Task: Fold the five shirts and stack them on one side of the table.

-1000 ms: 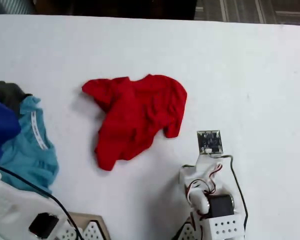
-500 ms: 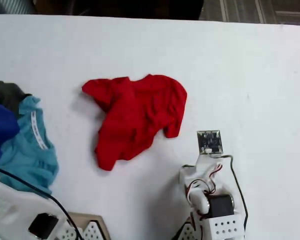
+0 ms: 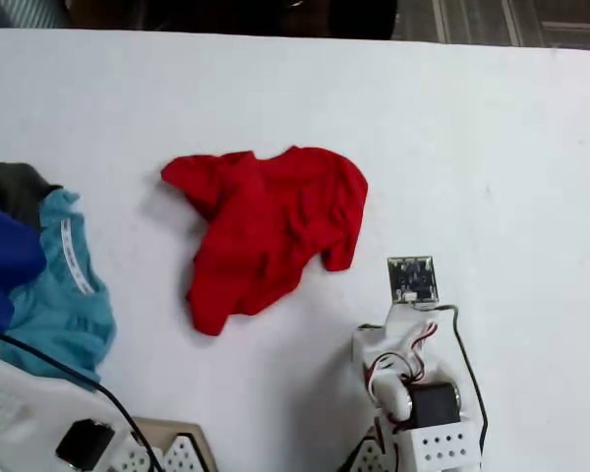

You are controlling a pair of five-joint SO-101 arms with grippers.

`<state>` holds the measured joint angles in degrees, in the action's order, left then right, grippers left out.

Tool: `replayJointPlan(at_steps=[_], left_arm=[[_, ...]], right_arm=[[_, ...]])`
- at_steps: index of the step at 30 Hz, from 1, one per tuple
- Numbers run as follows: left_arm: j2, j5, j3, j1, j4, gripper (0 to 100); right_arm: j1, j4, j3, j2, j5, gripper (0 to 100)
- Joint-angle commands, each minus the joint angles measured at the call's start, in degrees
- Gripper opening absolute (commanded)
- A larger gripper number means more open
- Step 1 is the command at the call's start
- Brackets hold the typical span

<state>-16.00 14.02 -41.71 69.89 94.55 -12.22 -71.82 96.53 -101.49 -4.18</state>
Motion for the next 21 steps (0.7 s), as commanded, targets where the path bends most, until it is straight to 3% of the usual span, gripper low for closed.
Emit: replayJointPlan(at_steps=[1,7,15,18,21], left_arm=[[0.88,-0.09,-4.53,1.05,-0.44,8],[1.32,-0.18,-14.64,0.7,-0.35,33],[1.41,-0.62,-34.86,-6.42,1.76,33],[1.32,-3.16,-39.52,-13.54,8.09,33],[1.41,-5.01,-37.76,-21.36,8.0,33]], right_arm=[[-0.13,-0.4,0.44,-0.84,-0.35,1.9],[-0.13,-0.4,0.44,-0.84,-0.35,1.9],[-0.13,-0.4,0.44,-0.84,-0.35,1.9],[-0.13,-0.4,0.44,-0.84,-0.35,1.9],[-0.13,-0.4,0.44,-0.84,-0.35,1.9]])
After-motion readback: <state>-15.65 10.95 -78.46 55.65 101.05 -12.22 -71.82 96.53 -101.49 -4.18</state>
